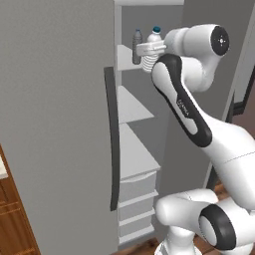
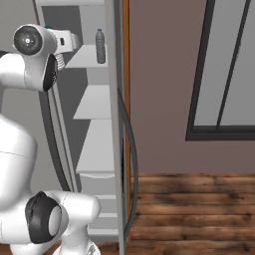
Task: Take the bottled waters from the counter and place them in the freezer to freeze. Close the freezer door after placing the bottles.
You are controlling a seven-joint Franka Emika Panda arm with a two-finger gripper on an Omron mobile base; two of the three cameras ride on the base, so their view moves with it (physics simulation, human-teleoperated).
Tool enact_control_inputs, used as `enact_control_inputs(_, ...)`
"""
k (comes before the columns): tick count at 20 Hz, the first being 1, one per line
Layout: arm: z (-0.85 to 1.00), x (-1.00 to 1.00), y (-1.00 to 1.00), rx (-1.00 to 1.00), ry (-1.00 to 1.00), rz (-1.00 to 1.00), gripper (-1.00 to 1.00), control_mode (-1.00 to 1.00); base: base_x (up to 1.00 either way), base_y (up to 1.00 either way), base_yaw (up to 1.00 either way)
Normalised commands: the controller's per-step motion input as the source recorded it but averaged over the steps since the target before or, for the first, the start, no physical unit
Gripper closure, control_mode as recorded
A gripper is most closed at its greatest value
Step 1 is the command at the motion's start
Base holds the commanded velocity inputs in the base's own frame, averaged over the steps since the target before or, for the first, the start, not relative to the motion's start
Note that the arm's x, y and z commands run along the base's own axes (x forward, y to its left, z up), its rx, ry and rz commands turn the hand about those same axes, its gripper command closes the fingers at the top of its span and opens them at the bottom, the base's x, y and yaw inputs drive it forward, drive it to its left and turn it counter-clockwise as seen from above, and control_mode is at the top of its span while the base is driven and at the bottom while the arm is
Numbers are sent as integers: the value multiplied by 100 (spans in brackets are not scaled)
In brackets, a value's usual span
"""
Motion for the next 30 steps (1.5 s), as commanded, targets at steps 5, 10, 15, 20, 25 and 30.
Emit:
enact_control_inputs(5, -10, 5, 0, -3, 0, 0, 100, -100, 0, 0, 0)
enact_control_inputs(10, -18, 29, 0, 0, 0, 0, 100, -100, 0, 0, 0)
enact_control_inputs(15, -4, 49, 0, 1, 0, 0, 100, -100, 0, 0, 0)
enact_control_inputs(20, 0, 60, 0, 2, 1, 0, 100, -100, 0, 0, 0)
enact_control_inputs(25, -2, 50, 0, 0, 7, 0, 100, -100, 0, 0, 0)
enact_control_inputs(30, 0, 44, 0, 0, 6, 0, 100, -100, 0, 0, 0)
